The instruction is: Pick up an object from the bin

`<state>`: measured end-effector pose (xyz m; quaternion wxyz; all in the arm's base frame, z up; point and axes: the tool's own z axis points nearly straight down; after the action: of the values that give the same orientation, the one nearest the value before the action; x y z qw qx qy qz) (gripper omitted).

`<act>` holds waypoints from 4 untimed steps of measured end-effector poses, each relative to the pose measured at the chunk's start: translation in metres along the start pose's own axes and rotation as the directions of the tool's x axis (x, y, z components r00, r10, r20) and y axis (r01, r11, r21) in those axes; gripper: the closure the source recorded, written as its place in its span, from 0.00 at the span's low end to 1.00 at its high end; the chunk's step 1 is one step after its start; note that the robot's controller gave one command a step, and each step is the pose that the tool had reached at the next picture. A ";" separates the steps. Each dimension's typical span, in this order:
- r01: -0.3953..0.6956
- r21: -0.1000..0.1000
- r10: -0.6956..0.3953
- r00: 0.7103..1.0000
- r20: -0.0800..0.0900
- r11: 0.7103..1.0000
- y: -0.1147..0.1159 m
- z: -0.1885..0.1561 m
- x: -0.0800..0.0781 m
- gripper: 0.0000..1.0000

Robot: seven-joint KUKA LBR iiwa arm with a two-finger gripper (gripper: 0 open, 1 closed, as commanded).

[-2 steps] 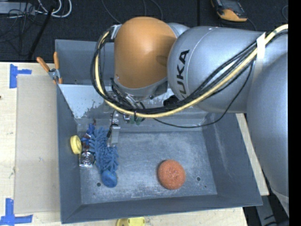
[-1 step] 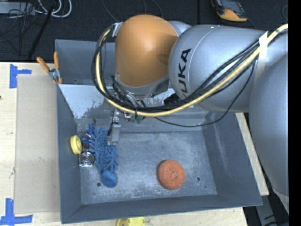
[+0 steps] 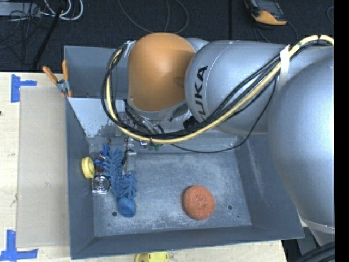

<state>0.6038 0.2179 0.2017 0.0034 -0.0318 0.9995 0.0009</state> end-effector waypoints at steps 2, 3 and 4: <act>0.058 0.001 -0.058 0.998 -0.007 0.998 0.016 0.098 0.013 1.00; 0.057 0.001 -0.057 0.998 -0.008 0.998 0.016 0.098 0.013 0.00; 0.056 0.001 -0.056 0.998 -0.008 0.998 0.015 0.098 0.013 0.00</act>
Offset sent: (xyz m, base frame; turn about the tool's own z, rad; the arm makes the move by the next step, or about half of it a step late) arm -0.0136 0.0156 -0.0976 -0.0612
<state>0.5906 0.2326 0.1034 -0.0004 -0.0597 0.9982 0.0002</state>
